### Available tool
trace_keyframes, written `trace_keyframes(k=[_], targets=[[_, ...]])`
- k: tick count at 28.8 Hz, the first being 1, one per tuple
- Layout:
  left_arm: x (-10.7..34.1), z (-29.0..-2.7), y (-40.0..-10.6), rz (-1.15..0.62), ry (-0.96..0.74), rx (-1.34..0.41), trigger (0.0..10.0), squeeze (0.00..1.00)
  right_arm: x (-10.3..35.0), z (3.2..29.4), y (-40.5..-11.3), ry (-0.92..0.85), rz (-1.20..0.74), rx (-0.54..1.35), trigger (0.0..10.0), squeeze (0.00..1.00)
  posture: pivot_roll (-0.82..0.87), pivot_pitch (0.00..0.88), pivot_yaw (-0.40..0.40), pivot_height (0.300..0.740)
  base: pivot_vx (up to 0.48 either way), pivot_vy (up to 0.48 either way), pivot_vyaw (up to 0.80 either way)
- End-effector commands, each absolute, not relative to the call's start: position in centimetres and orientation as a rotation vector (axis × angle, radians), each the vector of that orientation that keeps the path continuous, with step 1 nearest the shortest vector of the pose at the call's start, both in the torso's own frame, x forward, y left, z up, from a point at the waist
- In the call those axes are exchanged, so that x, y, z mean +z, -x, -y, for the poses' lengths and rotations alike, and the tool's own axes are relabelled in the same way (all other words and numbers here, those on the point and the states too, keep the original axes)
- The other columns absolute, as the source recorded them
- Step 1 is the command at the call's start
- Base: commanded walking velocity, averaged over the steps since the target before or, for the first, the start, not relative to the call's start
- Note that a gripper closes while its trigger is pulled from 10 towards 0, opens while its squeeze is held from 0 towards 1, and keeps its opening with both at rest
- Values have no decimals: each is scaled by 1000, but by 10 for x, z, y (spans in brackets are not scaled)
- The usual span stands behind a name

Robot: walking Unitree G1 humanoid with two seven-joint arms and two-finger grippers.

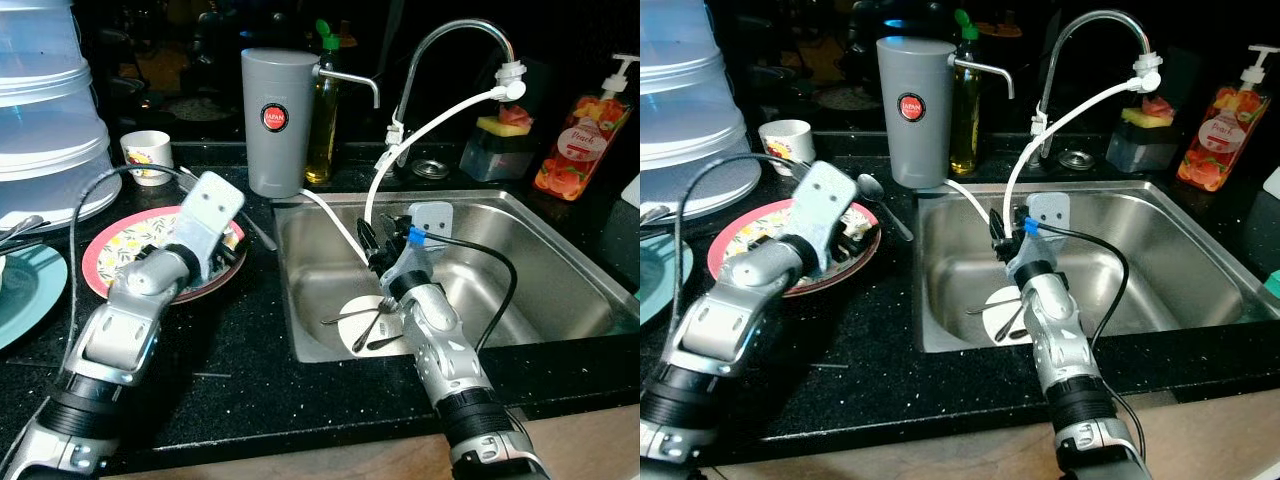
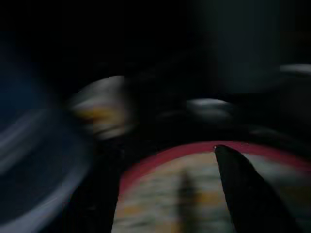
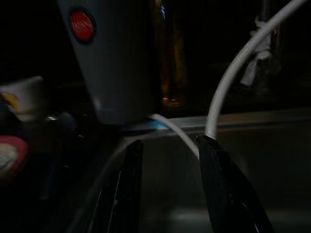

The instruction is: Kitchen organization

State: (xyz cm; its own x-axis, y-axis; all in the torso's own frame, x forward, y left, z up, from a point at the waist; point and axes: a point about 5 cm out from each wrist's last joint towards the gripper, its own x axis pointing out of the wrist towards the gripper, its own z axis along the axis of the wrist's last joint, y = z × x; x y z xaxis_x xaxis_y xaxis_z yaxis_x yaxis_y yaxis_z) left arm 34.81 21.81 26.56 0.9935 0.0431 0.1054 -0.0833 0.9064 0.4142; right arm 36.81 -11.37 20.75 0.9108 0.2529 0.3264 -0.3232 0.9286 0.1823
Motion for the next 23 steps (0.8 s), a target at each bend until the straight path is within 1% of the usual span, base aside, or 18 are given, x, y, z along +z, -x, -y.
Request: trace_keyframes(k=[1, 2, 3, 4, 5, 7, 8, 10, 11, 12, 16, 18, 21, 23], targets=[[265, -248, -345, 58, -428, 232, 10000, 0, 217, 111, -369, -264, 319, 327, 10000, 0, 65, 30, -41, 740, 0, 0, 0], [262, -263, -342, 29, -446, 287, 10000, 0, 219, 108, -368, -265, 320, 347, 10000, 0, 65, 30, -41, 740, 0, 0, 0], [262, -263, -342, 29, -446, 287, 10000, 0, 219, 108, -368, -265, 320, 347, 10000, 0, 65, 30, -41, 740, 0, 0, 0], [256, -276, -339, 2, -454, 309, 10000, 0, 220, 104, -368, -267, 321, 368, 10000, 0, 73, 33, -50, 740, 0, 0, 0], [256, -276, -339, 2, -454, 309, 10000, 0, 220, 104, -368, -267, 321, 368, 10000, 0, 73, 33, -50, 740, 0, 0, 0], [239, -294, -337, -65, -483, 296, 10000, 0, 221, 97, -367, -265, 321, 407, 10000, 0, 73, 33, -50, 740, 0, 0, 0], [233, -298, -336, -86, -486, 284, 10000, 0, 222, 95, -366, -263, 321, 419, 10000, 0, 73, 33, -50, 740, 0, 0, 0], [223, -298, -337, -126, -469, 227, 10000, 0, 222, 93, -366, -263, 320, 430, 10000, 0, 73, 33, -50, 740, 0, 0, 0], [223, -298, -337, -126, -469, 227, 10000, 0, 222, 93, -366, -263, 320, 430, 10000, 0, 73, 33, -50, 740, 0, 0, 0], [220, -297, -339, -127, -475, 193, 10000, 0, 222, 93, -366, -264, 318, 433, 10000, 0, 78, 32, -63, 740, 0, 0, 0], [216, -296, -341, -136, -471, 168, 10000, 0, 223, 93, -366, -266, 316, 434, 10000, 0, 78, 32, -63, 740, 0, 0, 0], [207, -293, -345, -163, -475, 103, 10000, 0, 224, 94, -366, -267, 317, 436, 10000, 0, 78, 32, -63, 740, 0, 0, 0], [206, -292, -346, -171, -478, 87, 10000, 0, 225, 95, -366, -267, 318, 436, 10000, 0, 70, 24, -61, 740, 0, 0, 0], [211, -289, -350, -142, -484, 62, 10000, 0, 227, 97, -366, -270, 324, 436, 10000, 0, 72, 21, -61, 740, 0, 0, 0]])
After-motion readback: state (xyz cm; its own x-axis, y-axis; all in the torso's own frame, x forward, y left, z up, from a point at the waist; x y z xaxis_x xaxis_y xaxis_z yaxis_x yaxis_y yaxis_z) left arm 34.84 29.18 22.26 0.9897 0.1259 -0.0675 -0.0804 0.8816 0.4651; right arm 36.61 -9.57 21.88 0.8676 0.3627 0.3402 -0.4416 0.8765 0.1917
